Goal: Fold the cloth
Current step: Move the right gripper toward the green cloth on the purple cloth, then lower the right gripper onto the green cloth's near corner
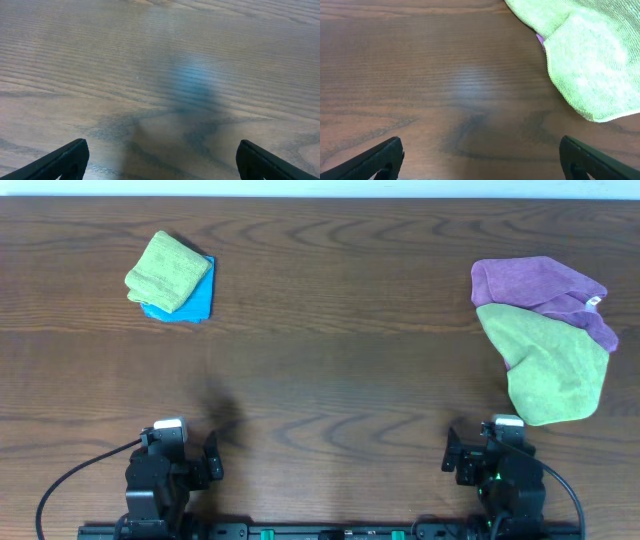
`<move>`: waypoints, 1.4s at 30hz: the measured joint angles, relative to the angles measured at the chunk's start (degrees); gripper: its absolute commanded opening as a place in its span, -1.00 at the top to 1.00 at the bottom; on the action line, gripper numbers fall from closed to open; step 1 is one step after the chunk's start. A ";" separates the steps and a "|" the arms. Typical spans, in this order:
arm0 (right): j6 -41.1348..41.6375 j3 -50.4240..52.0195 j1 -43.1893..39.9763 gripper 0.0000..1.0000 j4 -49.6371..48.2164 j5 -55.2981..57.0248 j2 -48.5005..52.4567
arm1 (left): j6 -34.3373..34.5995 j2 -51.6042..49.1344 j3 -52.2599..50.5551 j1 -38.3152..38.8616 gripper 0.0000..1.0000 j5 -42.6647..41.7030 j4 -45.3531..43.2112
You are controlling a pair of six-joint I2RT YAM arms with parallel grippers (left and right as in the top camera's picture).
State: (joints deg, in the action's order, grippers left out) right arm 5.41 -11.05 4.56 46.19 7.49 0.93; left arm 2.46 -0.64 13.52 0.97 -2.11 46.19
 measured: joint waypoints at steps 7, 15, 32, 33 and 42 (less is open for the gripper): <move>0.00 0.00 0.00 -0.99 0.00 0.02 0.00 | 0.00 0.00 0.00 0.00 -0.91 0.00 0.00; 0.00 0.00 0.00 -0.98 0.00 0.00 0.00 | 0.00 0.00 0.00 0.00 -0.91 0.00 0.00; 6.43 -8.63 -3.78 -0.98 3.93 2.86 13.90 | 0.00 0.02 0.00 0.00 -0.90 0.00 0.02; 6.82 -10.69 -4.70 -0.98 4.37 3.13 16.44 | 0.00 0.02 0.00 0.00 -0.90 0.00 0.00; 8.81 -31.76 -13.92 -0.99 11.87 4.63 39.36 | 0.00 0.02 0.00 0.00 -0.90 0.00 0.02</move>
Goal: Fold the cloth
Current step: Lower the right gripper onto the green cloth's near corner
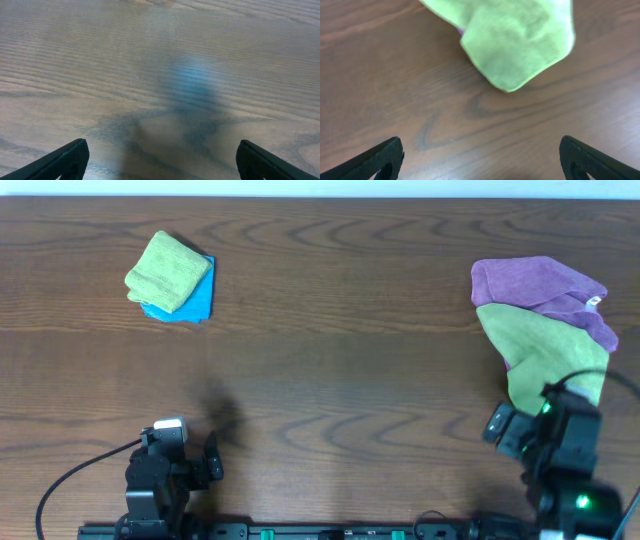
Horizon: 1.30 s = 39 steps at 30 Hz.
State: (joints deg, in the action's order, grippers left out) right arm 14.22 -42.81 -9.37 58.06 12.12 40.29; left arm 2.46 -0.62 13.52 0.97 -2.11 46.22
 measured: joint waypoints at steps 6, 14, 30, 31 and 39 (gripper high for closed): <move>1.11 -11.91 -4.83 -0.98 8.55 -0.04 13.60 | 0.00 0.00 0.00 0.00 -0.90 0.00 -0.02; 1.46 -21.29 -8.59 -0.98 13.07 -1.64 32.41 | 0.00 0.00 0.00 0.00 -0.90 0.00 0.00; -3.41 -22.40 -9.46 -0.95 7.23 -6.12 51.34 | 0.00 0.00 0.00 0.00 -0.90 0.00 -0.02; -4.02 -22.40 -9.49 -0.93 6.82 -6.14 51.32 | 0.00 0.00 0.00 0.00 -0.90 0.00 -0.02; -8.55 -22.40 -9.62 -0.84 4.81 -5.84 51.32 | 0.00 0.00 0.00 0.00 -0.91 0.00 0.00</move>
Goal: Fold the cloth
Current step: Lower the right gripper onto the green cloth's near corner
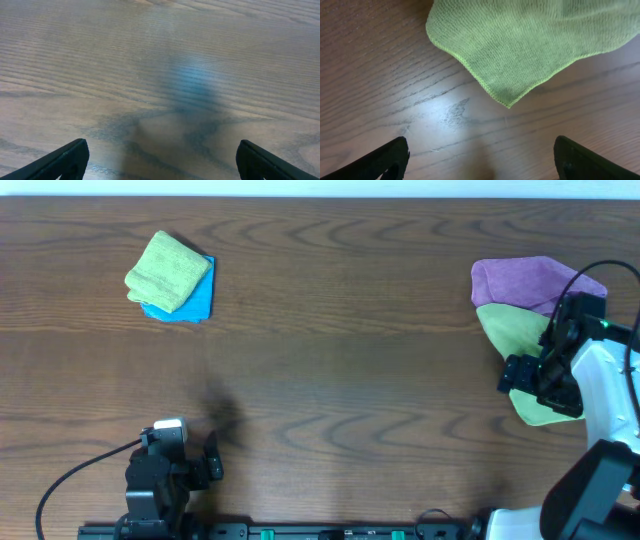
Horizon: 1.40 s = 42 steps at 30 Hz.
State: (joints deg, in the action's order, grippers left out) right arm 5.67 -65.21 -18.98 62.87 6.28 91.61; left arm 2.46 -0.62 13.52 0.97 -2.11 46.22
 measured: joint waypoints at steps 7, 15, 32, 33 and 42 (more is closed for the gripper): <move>-1.95 0.00 -2.56 -0.83 -1.09 0.46 0.07 | 0.00 0.00 0.00 0.00 -0.90 0.00 0.00; -3.87 0.04 -7.76 -0.79 -2.45 -1.75 2.38 | 0.00 0.00 0.00 0.00 -0.90 0.00 0.00; -8.50 0.11 -8.15 -0.58 -2.73 -6.08 13.94 | 0.00 0.00 0.00 0.00 -0.90 0.00 0.00; -8.63 0.13 -8.15 -0.55 -2.78 -6.10 14.36 | 0.00 0.00 0.00 0.00 -0.91 0.00 0.00; -9.07 0.13 -8.15 -0.36 -3.48 -5.60 14.95 | 0.00 0.00 0.00 0.00 -0.90 0.00 -0.02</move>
State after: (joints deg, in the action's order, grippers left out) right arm -3.40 -65.08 -27.14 59.40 0.69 106.56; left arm 2.46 -0.62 13.52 0.97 -2.11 46.19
